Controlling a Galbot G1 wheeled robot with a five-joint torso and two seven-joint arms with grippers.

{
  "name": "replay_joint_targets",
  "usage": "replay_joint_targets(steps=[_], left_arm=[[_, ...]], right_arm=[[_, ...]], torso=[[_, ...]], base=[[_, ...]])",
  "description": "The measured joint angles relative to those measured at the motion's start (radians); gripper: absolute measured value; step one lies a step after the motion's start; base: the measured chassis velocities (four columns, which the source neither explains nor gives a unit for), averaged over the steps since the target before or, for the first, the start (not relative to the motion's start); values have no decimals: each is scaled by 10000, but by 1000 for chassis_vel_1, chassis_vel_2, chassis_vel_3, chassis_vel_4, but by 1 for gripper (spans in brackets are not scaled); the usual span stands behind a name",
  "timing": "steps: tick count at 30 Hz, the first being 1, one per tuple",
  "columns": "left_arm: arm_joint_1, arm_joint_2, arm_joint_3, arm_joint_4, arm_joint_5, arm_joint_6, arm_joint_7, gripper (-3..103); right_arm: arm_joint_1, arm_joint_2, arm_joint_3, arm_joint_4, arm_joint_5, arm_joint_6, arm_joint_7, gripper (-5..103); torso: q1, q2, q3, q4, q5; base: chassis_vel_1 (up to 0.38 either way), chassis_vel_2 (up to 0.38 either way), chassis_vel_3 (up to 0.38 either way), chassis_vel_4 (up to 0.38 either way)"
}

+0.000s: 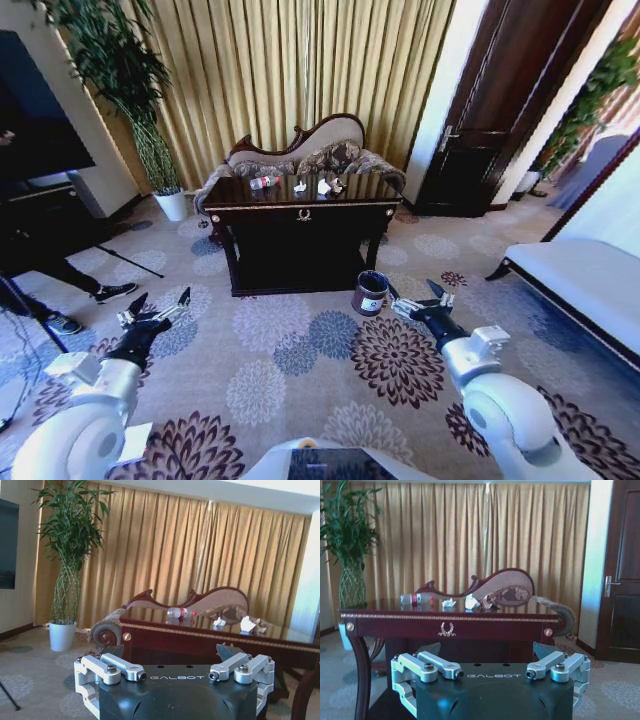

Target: Move to the front of the table and place the trash on the table into the trash bin.

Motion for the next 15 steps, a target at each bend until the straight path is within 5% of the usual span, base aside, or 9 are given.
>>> replay_joint_targets(steps=[10,15], left_arm=[[-82,-282,17,77,-139,-424,-24,100],[-119,-273,21,269,452,-761,260,100]], right_arm=[[35,414,-11,32,-48,676,-165,100],[113,347,164,78,-273,171,-251,100]], torso=[[0,1,0,0,0],[0,0,0,1,-1]], base=[[0,0,0,0],[0,0,0,0]])
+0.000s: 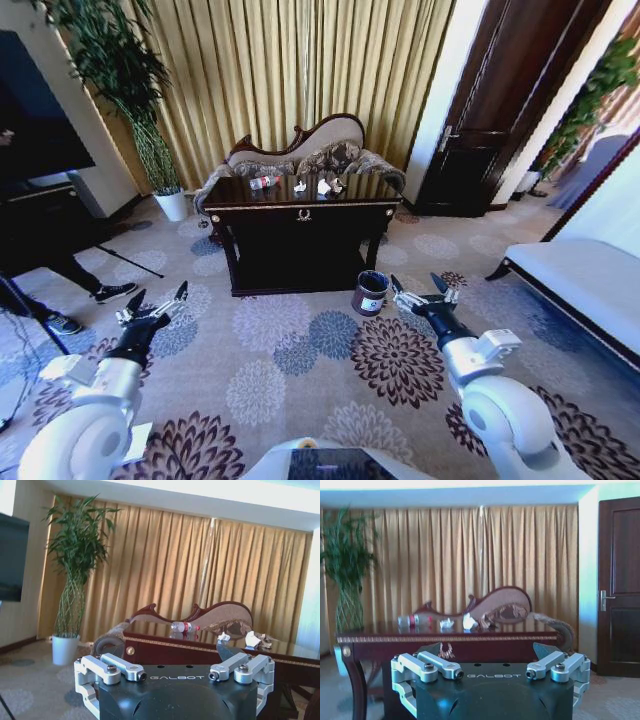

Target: Move to the front of the table and place the trash on the table into the trash bin.

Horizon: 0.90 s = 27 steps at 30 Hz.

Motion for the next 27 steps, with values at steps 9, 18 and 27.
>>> replay_joint_targets(steps=[9,18,27], left_arm=[[-7,303,-262,-8,1495,-76,-224,100],[134,281,-415,-86,2028,-170,-225,100],[311,146,-403,-233,1354,-180,-88,100]], right_arm=[[-502,-17,6,64,-1139,-230,247,100],[-663,140,39,171,-1733,423,232,100],[-704,201,57,376,-1445,346,41,100]], torso=[[0,0,0,-1,1],[0,1,0,0,1],[0,1,0,0,2]], base=[[0,0,0,0],[0,0,0,0],[0,0,0,0]])
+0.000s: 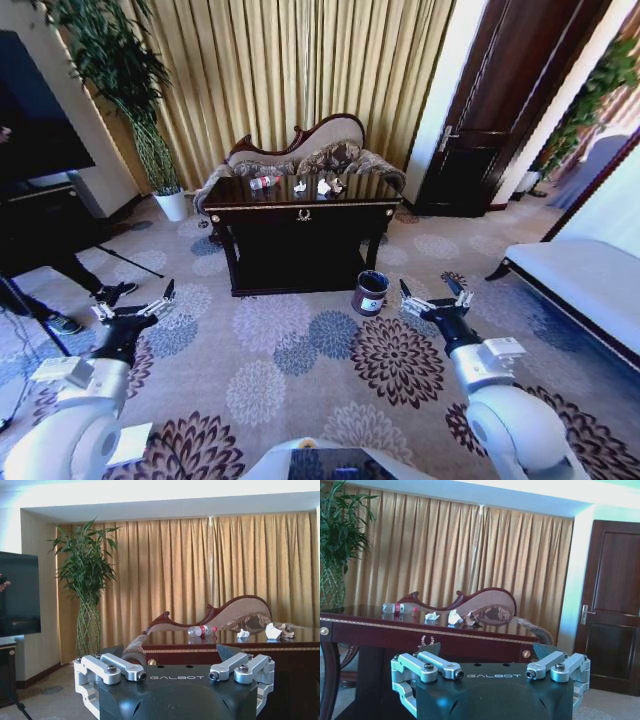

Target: Move to the front of the table and place the trash on the table into the trash bin.

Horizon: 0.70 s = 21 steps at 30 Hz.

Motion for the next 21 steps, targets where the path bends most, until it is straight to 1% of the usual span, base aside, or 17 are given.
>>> replay_joint_targets(steps=[7,13,16,19,21], left_arm=[[282,-211,18,-159,-17,130,115,100],[311,-237,18,-180,-1,179,151,100],[302,-264,32,-131,29,180,213,100],[300,-296,46,-79,44,178,234,100],[298,-298,49,-59,48,178,237,100]], right_arm=[[79,2,-93,-86,223,-3,-93,100],[109,-39,-107,-134,277,25,-97,100],[136,-61,-108,-167,290,43,-98,100],[182,-85,-139,-218,295,52,-98,100],[198,-92,-151,-239,295,55,-98,100]], torso=[[-1,0,0,1,0],[-3,1,-1,0,0],[-4,3,-2,-1,0],[-3,1,0,4,0],[-1,-1,2,2,2]], base=[[0,0,0,0],[-63,47,53,-51],[-143,151,136,-109],[-205,198,224,-170],[-235,207,231,-177]])
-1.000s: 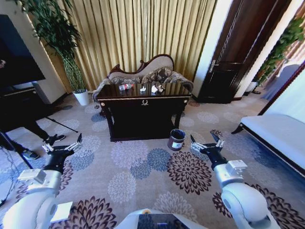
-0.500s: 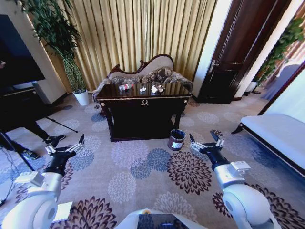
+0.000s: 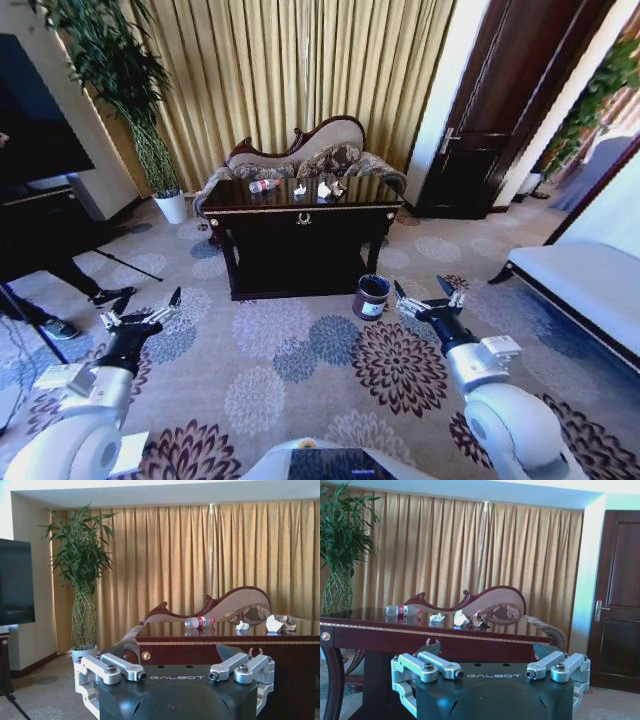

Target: Move to the front of the table and place the trash on the table into the trash bin.

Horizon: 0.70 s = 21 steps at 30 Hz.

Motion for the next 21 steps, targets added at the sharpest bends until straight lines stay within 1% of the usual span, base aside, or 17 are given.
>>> replay_joint_targets(steps=[2,5,11,21], left_arm=[[-10,-1,3,47,8,-6,6,100],[-15,-1,0,104,18,-13,10,100],[-15,4,-1,107,23,-16,10,100],[43,17,4,38,27,-29,11,100]], right_arm=[[33,-11,-33,-47,1,14,1,100],[74,-13,-81,-114,1,29,0,100],[65,-14,-93,-142,3,66,-1,100],[41,8,-145,-133,6,109,-10,100]], torso=[[2,-1,0,-5,3],[1,0,-1,-4,-7],[3,-2,0,-1,0],[1,-1,-1,-1,-1]], base=[[-262,243,228,-272],[-265,258,253,-277],[-193,276,224,-249],[-214,201,221,-218]])
